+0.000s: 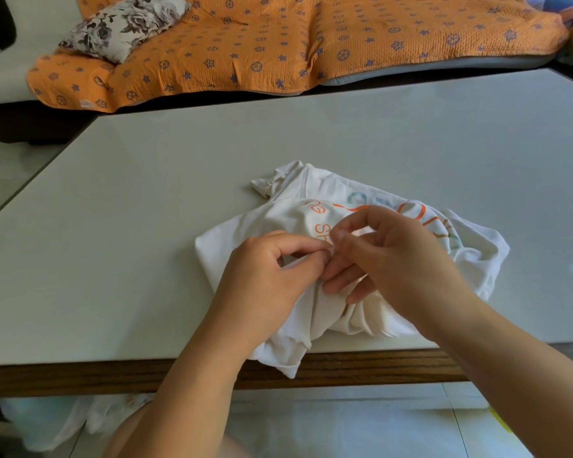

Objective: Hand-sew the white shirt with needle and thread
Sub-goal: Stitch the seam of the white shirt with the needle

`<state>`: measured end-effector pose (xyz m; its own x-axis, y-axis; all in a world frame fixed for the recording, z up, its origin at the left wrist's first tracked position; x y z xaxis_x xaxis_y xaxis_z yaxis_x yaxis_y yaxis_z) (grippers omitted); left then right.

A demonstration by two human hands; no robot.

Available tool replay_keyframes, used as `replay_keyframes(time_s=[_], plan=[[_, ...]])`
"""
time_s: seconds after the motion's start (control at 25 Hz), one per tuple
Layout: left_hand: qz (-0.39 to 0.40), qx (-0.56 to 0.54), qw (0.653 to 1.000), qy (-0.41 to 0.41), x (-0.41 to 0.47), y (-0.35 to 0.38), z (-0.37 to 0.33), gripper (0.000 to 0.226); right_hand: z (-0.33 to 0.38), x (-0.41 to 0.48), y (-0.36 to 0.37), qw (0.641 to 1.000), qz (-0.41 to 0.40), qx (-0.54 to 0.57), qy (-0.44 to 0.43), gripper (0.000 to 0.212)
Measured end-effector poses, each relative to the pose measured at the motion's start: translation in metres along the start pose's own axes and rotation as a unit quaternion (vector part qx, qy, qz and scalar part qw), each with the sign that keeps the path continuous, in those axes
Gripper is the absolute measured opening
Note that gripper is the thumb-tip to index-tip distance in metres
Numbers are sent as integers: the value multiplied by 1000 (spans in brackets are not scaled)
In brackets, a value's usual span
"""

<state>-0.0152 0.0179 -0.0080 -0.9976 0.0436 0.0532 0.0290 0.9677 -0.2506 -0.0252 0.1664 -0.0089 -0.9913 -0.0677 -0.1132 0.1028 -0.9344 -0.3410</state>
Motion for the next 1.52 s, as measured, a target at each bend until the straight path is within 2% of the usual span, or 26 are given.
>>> replay_keyframes(time_s=[0.12, 0.2, 0.32, 0.44, 0.52, 0.72, 0.96, 1.04, 1.12, 1.24, 1.4, 1.52], plan=[[2, -24, 999, -31, -1, -3, 3, 11, 3, 8, -26, 997, -80, 5, -8, 11], [12, -50, 997, -51, -1, -3, 4, 7, 4, 13, -36, 992, -62, 114, 3, 10], [22, -74, 995, -71, -1, -2, 5, 5, 5, 16, -37, 949, 10, 314, 32, 9], [21, -83, 993, -86, 0, -2, 8, 4, 5, 20, -40, 916, 2, 401, 20, 11], [23, -88, 992, -91, 0, -3, 10, 5, 4, 23, -46, 912, -28, 409, -10, 14], [38, -93, 990, -99, 1, -3, 12, 6, 4, 25, -64, 937, -110, 327, -60, 13], [48, -93, 989, -106, 0, -4, 14, 5, 7, 21, -62, 954, -144, 243, -102, 13], [44, -94, 989, -107, 0, -5, 14, 5, 12, 17, -55, 974, -128, 148, -116, 14], [43, -97, 988, -108, 0, -6, 15, 6, 16, 11, -43, 987, -78, 49, -132, 12], [53, -97, 988, -108, 1, -5, 14, 7, 17, 5, -28, 986, -20, -90, -136, 11], [59, -104, 987, -107, 1, -7, 14, 8, 13, 1, -18, 975, 25, -184, -125, 17], [60, -86, 989, -107, 1, -9, 14, 8, 12, 0, -17, 976, 24, -179, -125, 23]])
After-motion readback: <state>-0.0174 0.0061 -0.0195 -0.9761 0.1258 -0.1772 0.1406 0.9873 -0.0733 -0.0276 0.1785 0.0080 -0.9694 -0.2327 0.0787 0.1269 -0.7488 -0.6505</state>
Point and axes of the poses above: each hand's wrist, its own x-axis towards the middle knuckle, its own y-axis out of the palm, z = x × y, the point moved 5 cm from there along x, towards the middle knuckle, and after that the axes turned 11 degrees about -x, right-handed, at the moved point
